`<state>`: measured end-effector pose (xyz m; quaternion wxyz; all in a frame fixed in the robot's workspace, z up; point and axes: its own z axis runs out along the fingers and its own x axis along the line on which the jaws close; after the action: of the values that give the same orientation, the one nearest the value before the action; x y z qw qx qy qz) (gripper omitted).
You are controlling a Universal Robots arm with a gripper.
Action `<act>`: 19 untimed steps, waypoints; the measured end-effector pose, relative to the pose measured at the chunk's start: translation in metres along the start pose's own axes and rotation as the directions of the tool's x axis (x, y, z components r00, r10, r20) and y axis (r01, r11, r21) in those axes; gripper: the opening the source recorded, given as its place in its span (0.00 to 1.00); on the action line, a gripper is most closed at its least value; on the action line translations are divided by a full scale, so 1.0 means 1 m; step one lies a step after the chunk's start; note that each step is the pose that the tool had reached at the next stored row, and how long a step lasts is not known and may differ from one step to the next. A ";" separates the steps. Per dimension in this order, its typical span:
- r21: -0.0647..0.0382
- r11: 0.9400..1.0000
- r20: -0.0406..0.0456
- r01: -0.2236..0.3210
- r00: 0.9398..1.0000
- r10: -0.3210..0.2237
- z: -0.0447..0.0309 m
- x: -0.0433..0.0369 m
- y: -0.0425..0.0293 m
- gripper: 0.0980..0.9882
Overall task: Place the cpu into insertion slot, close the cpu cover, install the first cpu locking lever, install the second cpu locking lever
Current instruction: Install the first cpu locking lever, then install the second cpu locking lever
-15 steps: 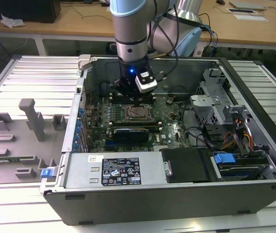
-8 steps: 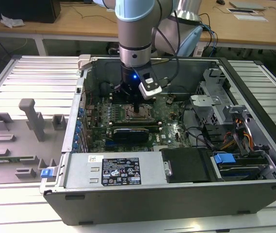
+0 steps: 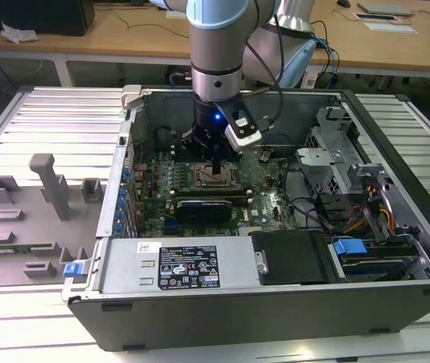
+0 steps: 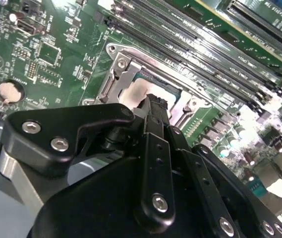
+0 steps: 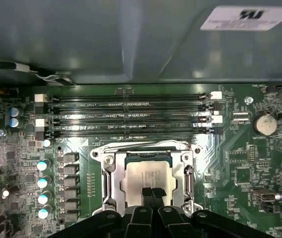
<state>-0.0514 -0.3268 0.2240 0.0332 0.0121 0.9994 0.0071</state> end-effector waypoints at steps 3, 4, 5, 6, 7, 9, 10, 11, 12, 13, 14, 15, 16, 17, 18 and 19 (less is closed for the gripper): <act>0.000 1.000 0.000 0.000 1.000 0.000 -0.0082 -0.0005 0.0001 0.01; 0.000 1.000 0.000 0.000 1.000 0.000 -0.0095 -0.0006 0.0001 0.01; 0.001 1.000 0.000 0.000 1.000 0.000 -0.0097 -0.0007 0.0002 0.01; 0.001 1.000 0.000 0.000 1.000 0.000 -0.0097 -0.0007 0.0002 0.01; 0.001 1.000 0.000 0.000 1.000 0.000 -0.0098 -0.0007 0.0001 0.01; 0.001 1.000 0.000 0.000 1.000 0.000 -0.0098 -0.0007 0.0001 0.01; 0.001 1.000 0.000 0.000 1.000 0.000 -0.0097 -0.0008 0.0001 0.01; 0.001 1.000 0.000 0.000 1.000 0.000 -0.0098 -0.0008 0.0001 0.01; 0.001 1.000 0.000 0.000 1.000 0.000 -0.0098 -0.0008 0.0001 0.01; 0.001 1.000 0.000 0.000 1.000 0.000 -0.0098 -0.0008 0.0001 0.01; 0.001 1.000 0.000 0.000 1.000 0.000 -0.0098 -0.0008 0.0001 0.01; 0.001 1.000 0.000 0.000 1.000 0.000 -0.0098 -0.0008 0.0001 0.01; 0.001 1.000 0.000 0.000 1.000 0.000 -0.0098 -0.0008 0.0001 0.01; 0.001 1.000 0.000 0.000 1.000 0.000 -0.0098 -0.0009 0.0001 0.01; 0.001 1.000 0.000 0.000 1.000 0.000 -0.0097 -0.0009 0.0001 0.01; 0.001 1.000 0.000 0.000 1.000 0.000 -0.0098 -0.0009 0.0001 0.01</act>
<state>-0.0511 -0.3269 0.2338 0.0332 0.0121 0.9994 0.0066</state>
